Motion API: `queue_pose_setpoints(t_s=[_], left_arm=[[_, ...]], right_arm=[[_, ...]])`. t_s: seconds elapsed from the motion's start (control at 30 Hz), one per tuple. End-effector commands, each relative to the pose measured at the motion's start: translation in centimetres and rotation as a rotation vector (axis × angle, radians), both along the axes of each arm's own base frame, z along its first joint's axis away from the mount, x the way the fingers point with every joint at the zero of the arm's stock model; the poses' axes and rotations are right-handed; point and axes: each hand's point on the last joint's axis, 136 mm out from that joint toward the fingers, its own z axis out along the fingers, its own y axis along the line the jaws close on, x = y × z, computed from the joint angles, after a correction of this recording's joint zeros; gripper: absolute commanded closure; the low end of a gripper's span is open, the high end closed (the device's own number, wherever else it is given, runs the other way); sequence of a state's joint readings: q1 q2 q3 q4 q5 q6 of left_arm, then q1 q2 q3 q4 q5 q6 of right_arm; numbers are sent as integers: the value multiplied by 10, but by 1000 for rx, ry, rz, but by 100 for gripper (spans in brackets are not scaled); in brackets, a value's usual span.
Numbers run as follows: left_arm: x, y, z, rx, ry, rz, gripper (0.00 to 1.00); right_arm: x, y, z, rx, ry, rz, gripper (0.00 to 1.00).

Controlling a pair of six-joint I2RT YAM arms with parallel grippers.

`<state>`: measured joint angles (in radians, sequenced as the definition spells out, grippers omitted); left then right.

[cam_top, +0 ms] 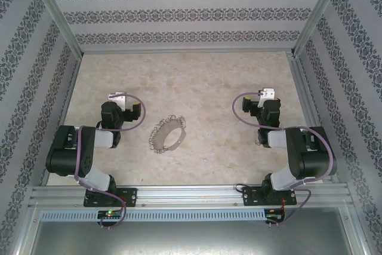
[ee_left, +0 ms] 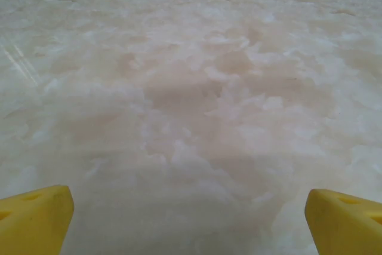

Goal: Put the keys on the keyring

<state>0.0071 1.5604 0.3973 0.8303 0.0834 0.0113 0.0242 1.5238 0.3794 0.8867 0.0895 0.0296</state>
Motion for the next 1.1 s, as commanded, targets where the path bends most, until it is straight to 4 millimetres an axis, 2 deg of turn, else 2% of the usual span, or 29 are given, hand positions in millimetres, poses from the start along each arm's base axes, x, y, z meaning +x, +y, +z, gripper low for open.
queue_pose_setpoints(t_s=[0.0,0.73,0.9,1.07], left_arm=[[5,2,6,-8,-15,0,0],[6,6,6,-2,-10,30,0],[9,18,28,9,33,108,0],[3,25,54,11,1,150,0]], right_arm=[[1,0,10,-2,-35,-11,2],[1,-2,10,20,-40,-4,2],[-12,-18,34,18,-84,-101,2],[-26,-28,63,73,-99,-176,2]])
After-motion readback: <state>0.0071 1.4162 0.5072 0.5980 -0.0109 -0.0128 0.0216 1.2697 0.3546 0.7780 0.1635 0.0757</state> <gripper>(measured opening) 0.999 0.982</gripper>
